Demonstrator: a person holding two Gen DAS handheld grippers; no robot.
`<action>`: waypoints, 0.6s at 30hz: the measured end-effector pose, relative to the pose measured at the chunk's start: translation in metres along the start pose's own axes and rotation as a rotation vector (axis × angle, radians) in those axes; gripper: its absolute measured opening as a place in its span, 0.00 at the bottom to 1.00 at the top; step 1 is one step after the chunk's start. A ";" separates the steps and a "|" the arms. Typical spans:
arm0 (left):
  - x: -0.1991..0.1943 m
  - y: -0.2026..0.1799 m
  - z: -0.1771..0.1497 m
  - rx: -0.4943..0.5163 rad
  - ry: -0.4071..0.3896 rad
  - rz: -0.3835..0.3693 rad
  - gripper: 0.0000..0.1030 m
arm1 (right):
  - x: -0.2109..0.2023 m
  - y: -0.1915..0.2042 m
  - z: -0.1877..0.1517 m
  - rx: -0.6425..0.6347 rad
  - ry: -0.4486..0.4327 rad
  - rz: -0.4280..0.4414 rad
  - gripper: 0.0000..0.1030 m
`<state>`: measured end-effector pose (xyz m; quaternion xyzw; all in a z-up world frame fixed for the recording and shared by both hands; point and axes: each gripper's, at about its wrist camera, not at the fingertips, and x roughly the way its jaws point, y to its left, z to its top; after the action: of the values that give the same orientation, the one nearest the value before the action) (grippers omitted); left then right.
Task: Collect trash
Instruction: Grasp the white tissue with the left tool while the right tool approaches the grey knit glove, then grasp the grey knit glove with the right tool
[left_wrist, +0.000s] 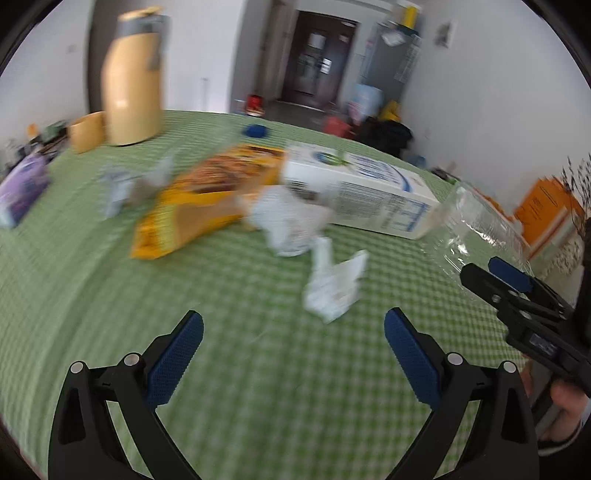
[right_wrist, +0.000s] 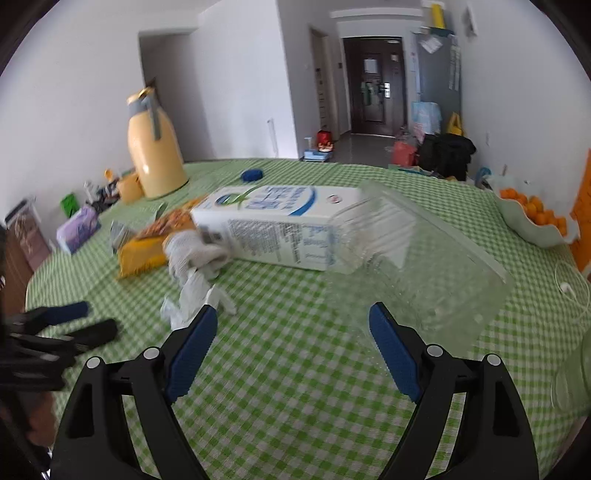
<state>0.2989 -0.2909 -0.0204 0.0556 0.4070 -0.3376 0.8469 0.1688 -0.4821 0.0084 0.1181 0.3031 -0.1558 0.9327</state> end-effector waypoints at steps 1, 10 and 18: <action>0.012 -0.008 0.005 0.030 0.015 0.001 0.92 | -0.001 -0.003 0.001 0.013 -0.007 -0.006 0.78; 0.086 -0.039 0.015 0.151 0.120 0.040 0.33 | -0.004 -0.015 0.003 0.078 -0.022 -0.003 0.78; 0.013 -0.016 0.016 0.067 0.018 -0.025 0.11 | -0.002 -0.002 0.001 0.043 -0.018 0.011 0.78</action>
<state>0.3051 -0.3160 -0.0167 0.0820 0.4036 -0.3611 0.8367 0.1670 -0.4835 0.0098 0.1383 0.2908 -0.1583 0.9334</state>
